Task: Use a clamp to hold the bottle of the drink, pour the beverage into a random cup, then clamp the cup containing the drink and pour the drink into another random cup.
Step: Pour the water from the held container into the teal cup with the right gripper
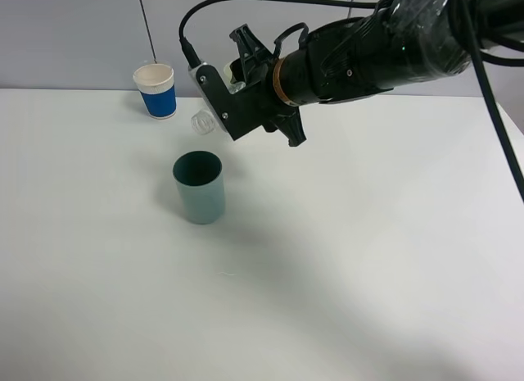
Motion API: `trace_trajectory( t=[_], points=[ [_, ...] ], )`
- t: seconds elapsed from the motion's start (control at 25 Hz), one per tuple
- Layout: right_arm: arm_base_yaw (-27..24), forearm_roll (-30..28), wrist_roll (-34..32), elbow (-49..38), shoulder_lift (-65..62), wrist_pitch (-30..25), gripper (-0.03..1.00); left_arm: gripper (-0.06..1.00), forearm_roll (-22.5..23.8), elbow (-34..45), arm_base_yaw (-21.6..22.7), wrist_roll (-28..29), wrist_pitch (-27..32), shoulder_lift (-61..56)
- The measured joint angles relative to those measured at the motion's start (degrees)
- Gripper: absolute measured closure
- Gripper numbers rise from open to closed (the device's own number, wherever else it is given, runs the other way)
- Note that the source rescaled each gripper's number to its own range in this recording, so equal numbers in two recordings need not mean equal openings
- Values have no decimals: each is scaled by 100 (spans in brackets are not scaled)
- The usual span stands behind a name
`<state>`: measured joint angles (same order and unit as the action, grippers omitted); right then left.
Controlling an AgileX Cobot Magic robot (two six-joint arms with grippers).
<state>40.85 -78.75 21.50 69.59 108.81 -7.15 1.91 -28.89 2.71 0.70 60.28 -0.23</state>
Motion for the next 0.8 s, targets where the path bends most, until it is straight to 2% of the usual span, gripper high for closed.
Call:
trace_trajectory(
  t=[0.4,0.8],
  points=[
    [8,-752,6,0,0,1,97,-5,0,0,0,0,0,0],
    [20,-977,12,0,0,1,97,-5,0,0,0,0,0,0]
  ],
)
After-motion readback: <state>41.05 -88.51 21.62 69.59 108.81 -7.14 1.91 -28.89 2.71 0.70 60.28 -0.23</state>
